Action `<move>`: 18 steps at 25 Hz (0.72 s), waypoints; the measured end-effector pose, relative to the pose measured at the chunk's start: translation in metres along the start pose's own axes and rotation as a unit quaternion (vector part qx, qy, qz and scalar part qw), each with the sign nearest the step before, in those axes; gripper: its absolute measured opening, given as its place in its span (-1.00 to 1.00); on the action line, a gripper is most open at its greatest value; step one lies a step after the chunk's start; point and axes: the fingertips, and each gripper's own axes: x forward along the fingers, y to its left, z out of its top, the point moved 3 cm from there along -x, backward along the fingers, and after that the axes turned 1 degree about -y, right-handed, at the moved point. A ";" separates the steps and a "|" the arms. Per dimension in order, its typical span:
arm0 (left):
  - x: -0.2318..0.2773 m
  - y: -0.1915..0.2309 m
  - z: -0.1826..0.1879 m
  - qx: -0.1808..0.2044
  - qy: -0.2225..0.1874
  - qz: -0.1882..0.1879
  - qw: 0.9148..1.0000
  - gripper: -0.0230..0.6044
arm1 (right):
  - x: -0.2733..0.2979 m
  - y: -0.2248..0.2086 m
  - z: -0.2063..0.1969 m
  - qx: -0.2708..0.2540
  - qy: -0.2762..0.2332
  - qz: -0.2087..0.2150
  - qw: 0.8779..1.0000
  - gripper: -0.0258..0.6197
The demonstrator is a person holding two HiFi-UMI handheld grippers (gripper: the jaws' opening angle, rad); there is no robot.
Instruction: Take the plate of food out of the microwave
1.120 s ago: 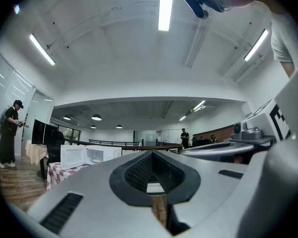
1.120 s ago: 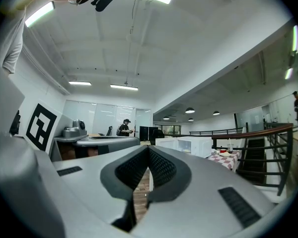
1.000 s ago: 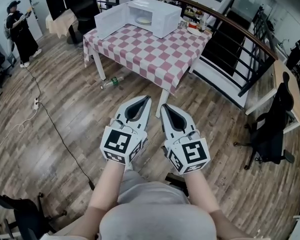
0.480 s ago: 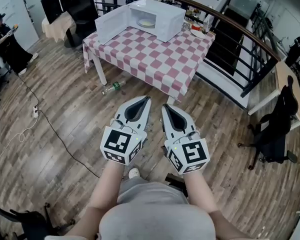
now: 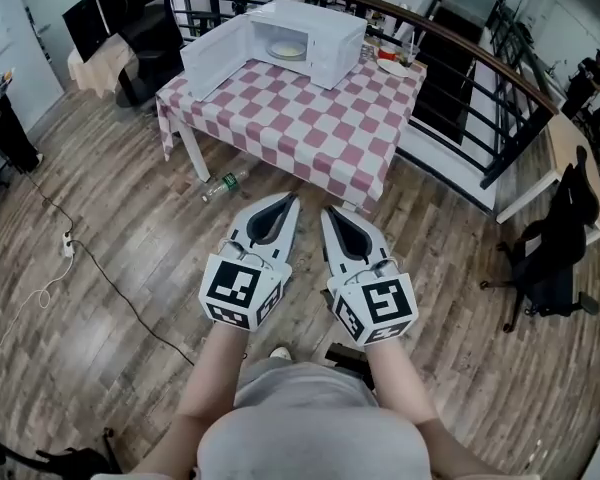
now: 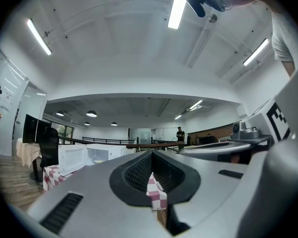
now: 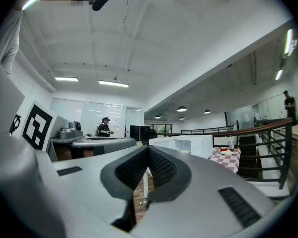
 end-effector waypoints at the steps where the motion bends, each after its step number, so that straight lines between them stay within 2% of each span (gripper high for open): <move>1: 0.002 0.004 -0.001 0.000 0.001 -0.001 1.000 -0.93 | 0.004 0.000 -0.001 -0.001 0.001 0.000 1.000 -0.84; 7: 0.012 0.020 -0.006 -0.001 0.003 -0.009 1.000 -0.93 | 0.027 -0.001 -0.007 0.000 0.005 -0.004 1.000 -0.84; 18: 0.024 0.058 -0.010 -0.004 0.006 0.005 1.000 -0.93 | 0.063 -0.001 -0.017 0.007 0.017 0.008 1.000 -0.84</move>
